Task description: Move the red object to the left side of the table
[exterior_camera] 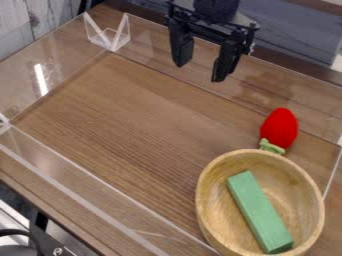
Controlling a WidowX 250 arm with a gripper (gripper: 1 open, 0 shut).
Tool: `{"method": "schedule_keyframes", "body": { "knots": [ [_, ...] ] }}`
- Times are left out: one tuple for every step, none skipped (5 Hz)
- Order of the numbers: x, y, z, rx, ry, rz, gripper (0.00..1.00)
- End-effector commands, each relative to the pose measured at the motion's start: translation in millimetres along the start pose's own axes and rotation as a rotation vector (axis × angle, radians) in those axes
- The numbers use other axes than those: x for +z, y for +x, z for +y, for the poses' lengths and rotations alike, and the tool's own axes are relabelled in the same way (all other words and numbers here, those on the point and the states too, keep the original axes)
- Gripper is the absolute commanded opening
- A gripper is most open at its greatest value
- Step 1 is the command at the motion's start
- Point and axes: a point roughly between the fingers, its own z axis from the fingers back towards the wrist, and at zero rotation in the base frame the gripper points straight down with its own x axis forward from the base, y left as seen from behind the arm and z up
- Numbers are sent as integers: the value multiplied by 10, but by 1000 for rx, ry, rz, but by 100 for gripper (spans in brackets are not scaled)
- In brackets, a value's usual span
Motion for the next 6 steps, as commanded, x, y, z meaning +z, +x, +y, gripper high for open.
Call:
{"method": "schedule_keyframes", "body": {
  "knots": [
    [-51, 46, -8, -32, -7, 33, 100],
    [-128, 188, -151, -62, -14, 43, 100],
    [-198, 330, -293, -88, -25, 54, 100],
    [-259, 382, -524, -81, -36, 66, 100],
    [-343, 437, -816, -77, -41, 74, 100],
    [-433, 476, -919, -67, -49, 88, 100]
  ]
}}
